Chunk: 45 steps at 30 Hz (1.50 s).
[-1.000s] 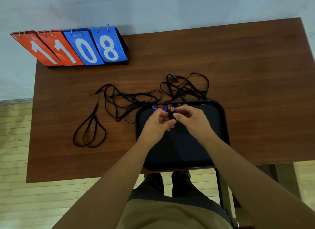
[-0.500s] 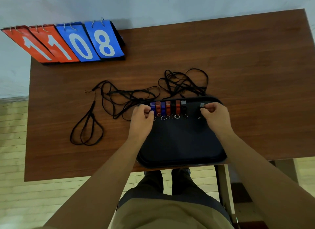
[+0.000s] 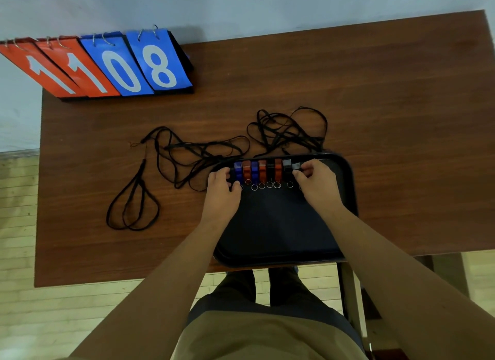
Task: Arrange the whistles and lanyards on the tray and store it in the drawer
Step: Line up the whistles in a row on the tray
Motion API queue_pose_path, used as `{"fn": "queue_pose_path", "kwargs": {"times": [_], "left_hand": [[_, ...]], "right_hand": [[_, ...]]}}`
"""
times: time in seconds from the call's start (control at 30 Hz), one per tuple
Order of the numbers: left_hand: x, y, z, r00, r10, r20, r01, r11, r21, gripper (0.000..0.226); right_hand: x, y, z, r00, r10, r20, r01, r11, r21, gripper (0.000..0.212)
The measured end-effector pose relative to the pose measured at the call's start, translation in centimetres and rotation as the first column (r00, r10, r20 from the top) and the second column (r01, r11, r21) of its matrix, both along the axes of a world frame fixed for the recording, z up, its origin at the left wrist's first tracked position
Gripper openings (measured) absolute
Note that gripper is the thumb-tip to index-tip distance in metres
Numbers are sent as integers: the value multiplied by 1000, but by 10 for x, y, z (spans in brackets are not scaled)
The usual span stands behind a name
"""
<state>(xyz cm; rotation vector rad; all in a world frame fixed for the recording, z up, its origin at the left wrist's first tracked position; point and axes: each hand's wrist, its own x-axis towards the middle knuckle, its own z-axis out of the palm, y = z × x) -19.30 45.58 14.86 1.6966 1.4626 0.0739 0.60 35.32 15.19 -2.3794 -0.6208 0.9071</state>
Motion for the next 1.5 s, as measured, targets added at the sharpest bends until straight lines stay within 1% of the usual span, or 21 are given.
{"fn": "queue_pose_path", "kwargs": {"times": [0.13, 0.47, 0.67, 0.73, 0.77, 0.87, 0.93, 1.07, 1.13, 1.17, 1.27, 1.33, 1.4, 1.5], "left_hand": [[2, 0, -3, 999, -33, 22, 33, 999, -2, 45], [5, 2, -6, 999, -32, 44, 34, 999, -28, 47], [5, 0, -5, 998, -13, 69, 15, 999, -29, 49], [5, -1, -4, 998, -8, 68, 10, 999, -30, 49], [6, -1, -4, 998, -8, 68, 10, 999, -32, 49], [5, -1, -3, 996, -9, 84, 12, 999, -34, 48], [4, -1, -3, 996, -9, 87, 13, 999, -39, 47], [5, -1, -3, 996, -5, 88, 9, 999, -47, 49], [5, -1, -2, 996, -10, 86, 14, 999, -48, 49], [5, -2, -2, 996, -9, 86, 13, 999, -51, 49], [5, -3, -1, 996, -1, 94, 7, 998, -57, 48], [5, -3, 0, 995, -4, 96, 9, 999, -52, 47], [5, -3, 0, 995, -7, 98, 12, 999, -51, 47], [5, -2, 1, 995, -13, 96, 18, 998, -52, 46]], "right_hand": [[-3, -1, -3, 1000, 12, 11, -12, 1000, 4, 22], [0, 6, -8, 999, -13, 31, 12, 999, 36, 25], [-1, 3, -9, 999, 17, 46, -17, 1000, 11, 28], [-3, -1, -10, 996, 67, 62, -67, 998, 1, 32], [-3, -3, -10, 990, 109, 87, -109, 994, 4, 37], [0, -8, -11, 942, 283, 181, -281, 959, -36, 53], [4, -5, -10, 892, 384, 238, -371, 923, -101, 51], [10, -3, -9, 834, 460, 306, -440, 888, -136, 45], [12, -6, -8, 846, 444, 296, -430, 896, -115, 47], [11, -8, -7, 871, 405, 277, -398, 914, -85, 47], [8, -10, -7, 970, 202, 137, -203, 979, -5, 43], [3, -11, -9, 991, 116, 71, -117, 993, -3, 38], [-4, -10, -8, 991, 102, 81, -103, 995, 9, 40], [-9, -5, -7, 980, 164, 114, -166, 986, 7, 56]]}}
